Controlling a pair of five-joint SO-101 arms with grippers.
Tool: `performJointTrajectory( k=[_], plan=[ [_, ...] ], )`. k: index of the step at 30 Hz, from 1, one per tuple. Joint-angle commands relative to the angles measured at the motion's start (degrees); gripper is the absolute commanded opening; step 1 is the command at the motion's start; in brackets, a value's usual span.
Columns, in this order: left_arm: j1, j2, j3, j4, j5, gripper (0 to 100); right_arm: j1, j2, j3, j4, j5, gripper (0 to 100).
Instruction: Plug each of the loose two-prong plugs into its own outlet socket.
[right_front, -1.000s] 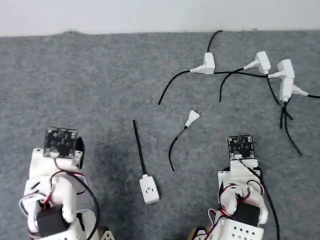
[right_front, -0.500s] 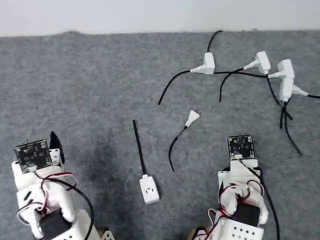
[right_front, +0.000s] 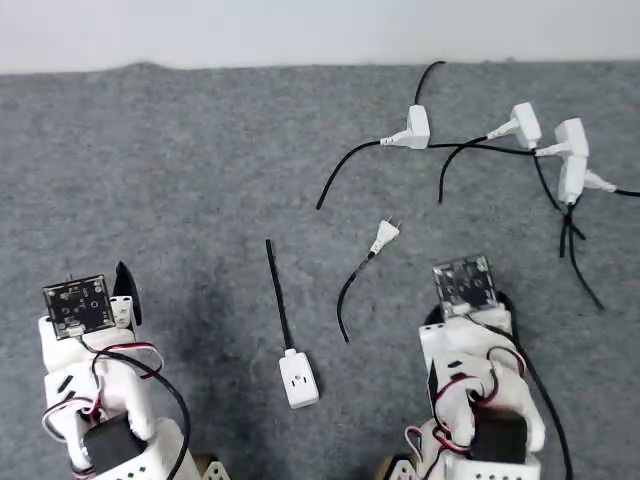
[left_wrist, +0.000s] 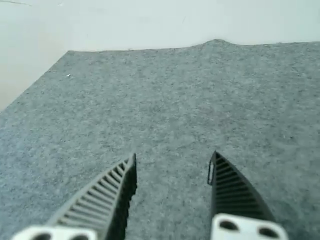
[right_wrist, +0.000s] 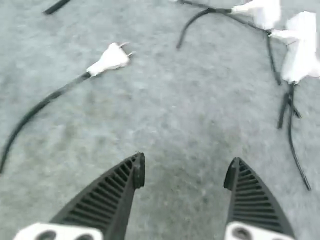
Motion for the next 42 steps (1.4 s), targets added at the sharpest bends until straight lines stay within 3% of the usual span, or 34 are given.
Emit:
performJointTrajectory(
  k=[1, 13, 22, 42],
  plan=[
    [0.4, -0.6, -0.3, -1.8, 0.4, 23, -3.6, 15.3, -12.8, -1.3, -0.9, 26.2],
    [0.5, -0.6, 0.0, -1.8, 0.4, 23, -3.7, 69.6, -51.6, -6.4, 8.6, 26.2],
    [0.5, -0.6, 1.2, -3.4, 0.4, 23, -4.0, 87.8, -65.0, -1.5, 9.3, 26.1],
    [0.5, -0.6, 2.3, -4.4, -0.8, 23, -16.3, 88.2, -57.2, -1.2, -24.1, 26.0]
  ],
)
